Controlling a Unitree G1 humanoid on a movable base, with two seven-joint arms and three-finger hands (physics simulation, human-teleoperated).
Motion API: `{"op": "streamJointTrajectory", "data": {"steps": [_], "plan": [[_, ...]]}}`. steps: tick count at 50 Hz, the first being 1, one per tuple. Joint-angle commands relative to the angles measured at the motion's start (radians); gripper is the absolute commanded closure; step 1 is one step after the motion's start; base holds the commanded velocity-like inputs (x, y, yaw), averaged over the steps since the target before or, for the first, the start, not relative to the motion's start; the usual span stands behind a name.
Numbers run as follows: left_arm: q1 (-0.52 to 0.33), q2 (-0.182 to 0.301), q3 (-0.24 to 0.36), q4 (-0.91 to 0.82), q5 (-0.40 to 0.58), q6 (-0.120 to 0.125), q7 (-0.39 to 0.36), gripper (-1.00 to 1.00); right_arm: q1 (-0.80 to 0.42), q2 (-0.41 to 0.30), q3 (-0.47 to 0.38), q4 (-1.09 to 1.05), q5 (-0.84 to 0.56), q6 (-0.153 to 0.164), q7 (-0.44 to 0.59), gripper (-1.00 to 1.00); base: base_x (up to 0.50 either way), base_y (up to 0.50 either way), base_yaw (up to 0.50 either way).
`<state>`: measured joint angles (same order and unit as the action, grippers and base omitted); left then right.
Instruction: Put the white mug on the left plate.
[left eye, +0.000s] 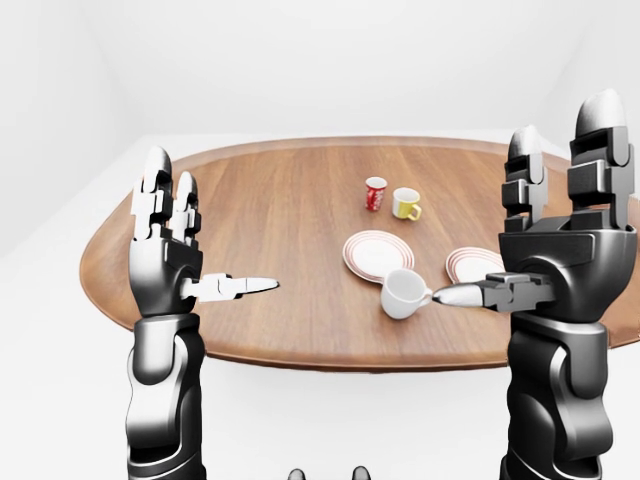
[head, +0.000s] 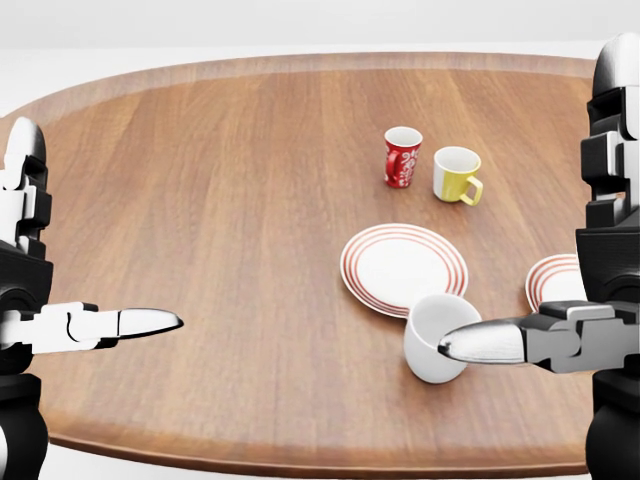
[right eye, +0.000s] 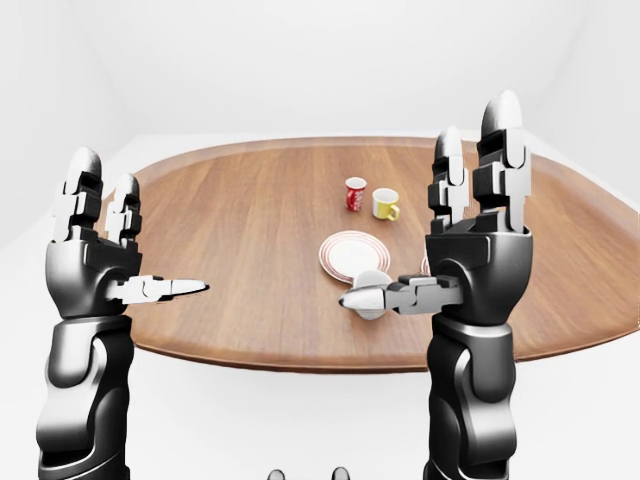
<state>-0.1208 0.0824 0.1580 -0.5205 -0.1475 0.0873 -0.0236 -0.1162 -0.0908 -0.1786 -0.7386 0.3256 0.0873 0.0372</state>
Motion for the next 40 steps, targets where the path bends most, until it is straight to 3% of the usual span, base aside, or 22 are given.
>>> {"op": "streamJointTrajectory", "data": {"steps": [1, 18, 40], "plan": [[0.002, 0.000, 0.000, -0.001, 0.000, 0.000, -0.001, -0.97, 0.003, 0.001, 0.000, -0.009, 0.006, 0.000, 0.006, -1.00, 0.50, 0.26, 0.00], [0.008, -0.003, -0.004, 0.002, 0.003, 0.000, -0.004, -0.96, -0.001, -0.003, -0.014, -0.017, 0.036, 0.000, -0.001, -1.00, 0.50, 0.23, 0.00], [0.018, -0.008, -0.009, 0.002, 0.009, 0.000, -0.008, -0.97, -0.002, -0.010, -0.029, -0.013, 0.073, 0.000, -0.017, -1.00, 0.50, -0.09, 0.00]]}}
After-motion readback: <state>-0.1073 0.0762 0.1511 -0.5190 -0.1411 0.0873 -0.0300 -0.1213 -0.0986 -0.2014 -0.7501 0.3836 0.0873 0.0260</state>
